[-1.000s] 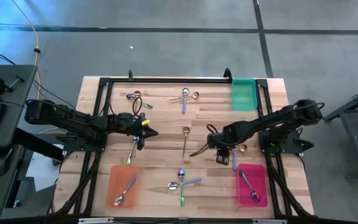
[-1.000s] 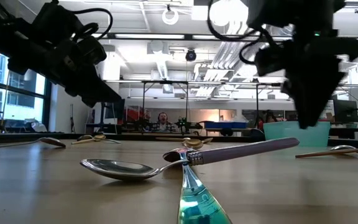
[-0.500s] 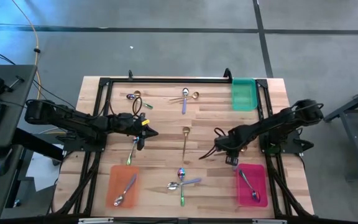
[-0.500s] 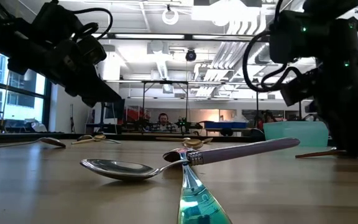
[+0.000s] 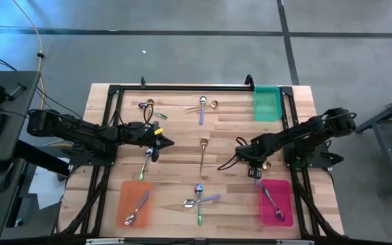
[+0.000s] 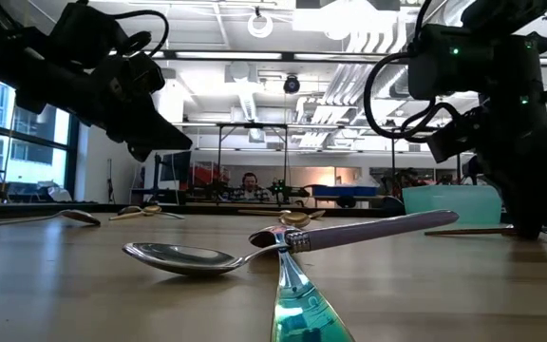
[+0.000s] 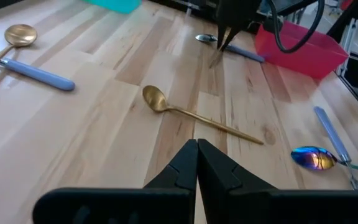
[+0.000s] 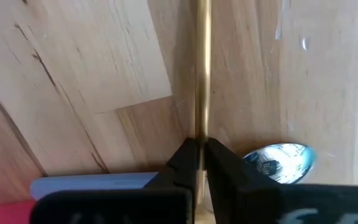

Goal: Sort silverware by color (type)
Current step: Put the golden spoon into the green bin

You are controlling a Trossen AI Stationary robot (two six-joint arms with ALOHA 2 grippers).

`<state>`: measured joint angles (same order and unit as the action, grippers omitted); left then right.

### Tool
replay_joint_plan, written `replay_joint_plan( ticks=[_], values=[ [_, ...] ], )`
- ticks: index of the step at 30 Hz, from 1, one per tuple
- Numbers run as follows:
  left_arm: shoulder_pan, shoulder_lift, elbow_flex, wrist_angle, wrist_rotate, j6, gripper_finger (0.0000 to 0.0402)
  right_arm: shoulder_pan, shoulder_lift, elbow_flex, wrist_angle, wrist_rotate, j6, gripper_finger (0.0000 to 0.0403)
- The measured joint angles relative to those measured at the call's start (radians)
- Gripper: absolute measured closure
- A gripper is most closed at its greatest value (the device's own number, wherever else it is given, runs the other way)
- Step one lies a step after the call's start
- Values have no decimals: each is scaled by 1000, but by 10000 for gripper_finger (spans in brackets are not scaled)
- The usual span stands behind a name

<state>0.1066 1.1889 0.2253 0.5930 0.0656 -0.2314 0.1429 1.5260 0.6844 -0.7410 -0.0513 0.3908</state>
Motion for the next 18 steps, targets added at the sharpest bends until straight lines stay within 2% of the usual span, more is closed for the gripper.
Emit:
replay_joint_plan(
  ticks=[10, 18],
  values=[
    [43, 0, 0, 55, -3, 6, 401, -12, 7, 139, -15, -38, 5, 402],
    [135, 0, 0, 59, -3, 7, 401, -95, -6, 306, -94, -73, -26, 402]
  ],
)
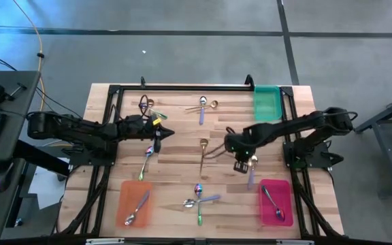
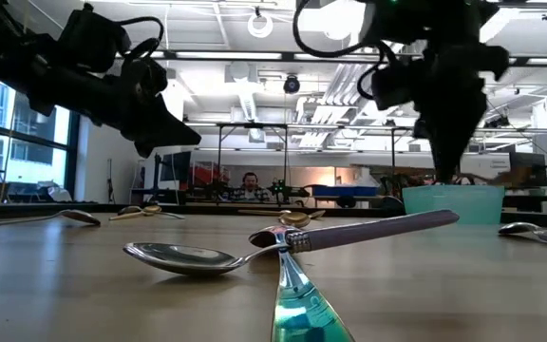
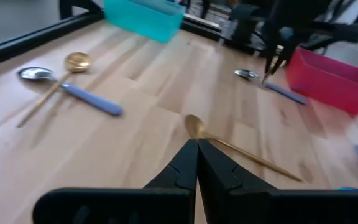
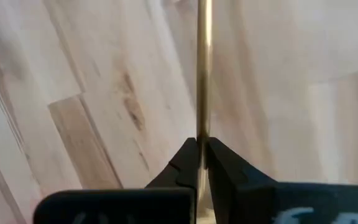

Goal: Sort silverware by color (type)
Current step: Put the golden spoon into the green bin

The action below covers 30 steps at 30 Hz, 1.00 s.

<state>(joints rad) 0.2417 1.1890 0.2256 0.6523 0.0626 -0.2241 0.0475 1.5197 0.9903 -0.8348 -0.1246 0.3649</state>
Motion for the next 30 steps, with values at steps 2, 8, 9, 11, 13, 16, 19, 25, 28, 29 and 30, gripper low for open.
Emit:
replay_joint_plan(
  ticks=[2, 8, 9, 11, 13, 16, 19, 25, 28, 29, 30],
  values=[
    [21, 0, 0, -1, 0, 0, 401, -45, -9, 43, -22, 1, -31, 402],
    [68, 0, 0, -4, 21, 0, 401, -251, -34, 118, -148, 31, -142, 403],
    [73, 0, 0, -6, 22, 0, 401, -296, -42, 126, -160, 46, -158, 403],
    [80, 0, 0, -13, 22, 0, 401, -392, -60, 135, -194, 81, -177, 403],
    [83, 0, 0, -17, 22, 1, 401, -497, -83, 140, -218, 115, -194, 403],
    [88, 0, 0, -20, 22, 8, 401, -662, -123, 143, -215, 190, -231, 403],
    [94, 0, 0, -20, 22, 10, 401, -829, -124, 139, -216, 207, -261, 403],
    [99, 0, 0, -20, 22, 20, 401, -1034, -68, 72, -125, 203, -320, 403],
    [99, 0, 0, -22, 22, 25, 401, -1089, -28, 44, -97, 203, -345, 403],
    [99, 0, 0, -25, 22, 25, 401, -1101, -16, 36, -97, 204, -349, 403],
    [99, 0, 0, -26, 22, 25, 401, -1108, -8, 33, -90, 204, -363, 403]
  ],
)
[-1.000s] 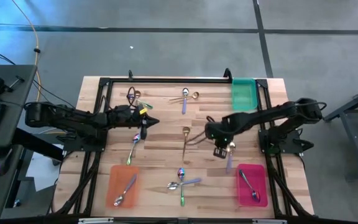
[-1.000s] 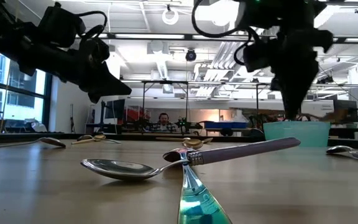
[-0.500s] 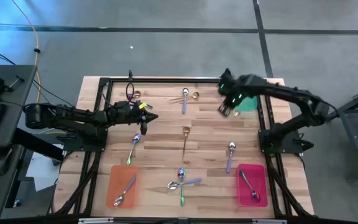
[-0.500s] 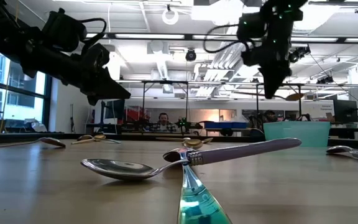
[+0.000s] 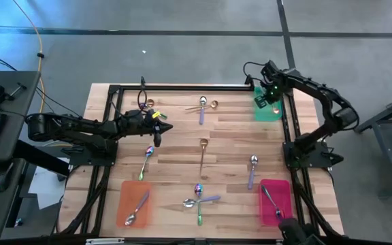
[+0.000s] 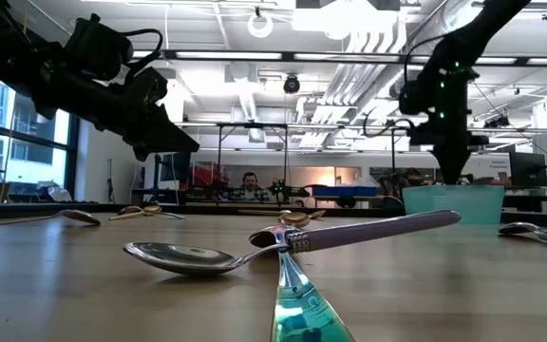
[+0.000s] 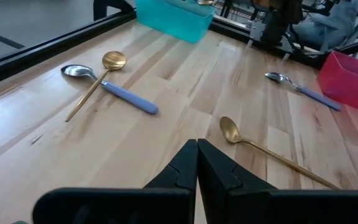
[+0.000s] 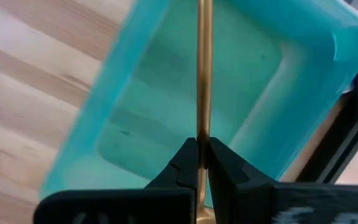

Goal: Sort silverware by color (type)
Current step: Put the golden spoon into the green bin, then put the blue spoon into the red bin

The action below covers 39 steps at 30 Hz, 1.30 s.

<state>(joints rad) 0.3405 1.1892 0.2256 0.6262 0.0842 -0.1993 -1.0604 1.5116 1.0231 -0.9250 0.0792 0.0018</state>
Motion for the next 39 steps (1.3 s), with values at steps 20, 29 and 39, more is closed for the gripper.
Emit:
replay_joint_plan(
  ticks=[20, 29, 39],
  values=[
    [0, 0, 0, -2, 0, 1, 401, 0, 137, -7, 47, 21, -2, 400],
    [0, 0, 0, -3, 0, -5, 401, 1, 137, -6, 43, 17, -8, 324],
    [0, 0, 0, -37, -1, -6, 401, 75, -6, -14, 106, 11, -62, 352]
  ],
)
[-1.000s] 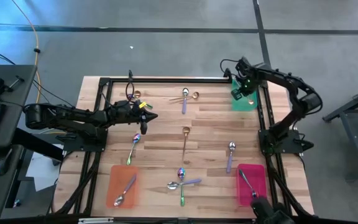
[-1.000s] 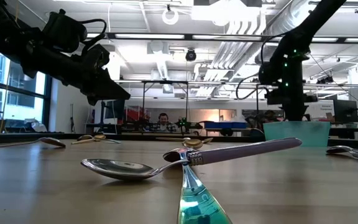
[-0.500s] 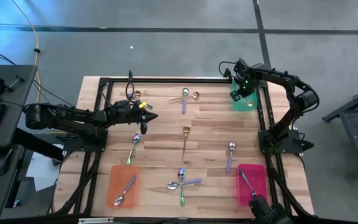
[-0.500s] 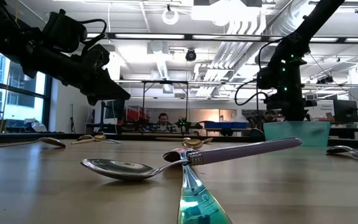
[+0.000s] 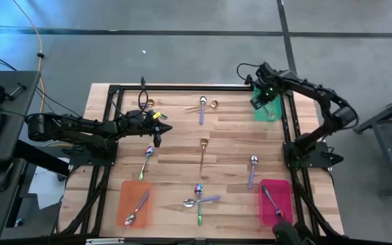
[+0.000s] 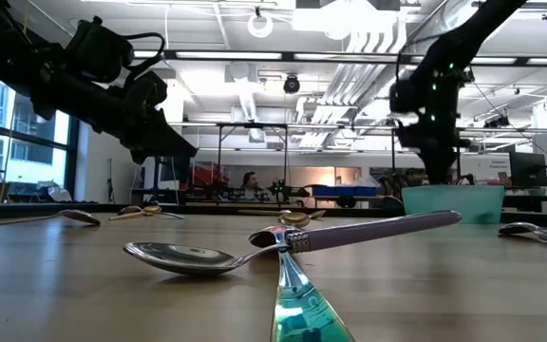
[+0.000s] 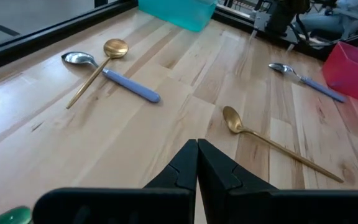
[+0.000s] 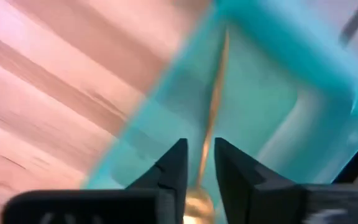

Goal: Sort silverware by color (type)
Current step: Put the blue spoon into the red bin

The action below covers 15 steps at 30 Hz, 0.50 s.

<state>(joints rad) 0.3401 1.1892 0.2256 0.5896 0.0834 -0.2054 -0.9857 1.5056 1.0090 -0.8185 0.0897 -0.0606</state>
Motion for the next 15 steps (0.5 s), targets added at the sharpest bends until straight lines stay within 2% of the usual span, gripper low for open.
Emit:
replay_joint_plan(
  ticks=[4, 9, 15],
  values=[
    [0, 0, 0, 3, -6, 0, 401, 63, -100, -77, 157, -82, 25, 397],
    [0, 0, 0, 6, -6, 2, 401, 167, -215, -221, 392, -166, 120, 391],
    [1, 0, 0, 6, 4, 24, 401, 333, -315, -384, 697, -171, 205, 400]
  ],
)
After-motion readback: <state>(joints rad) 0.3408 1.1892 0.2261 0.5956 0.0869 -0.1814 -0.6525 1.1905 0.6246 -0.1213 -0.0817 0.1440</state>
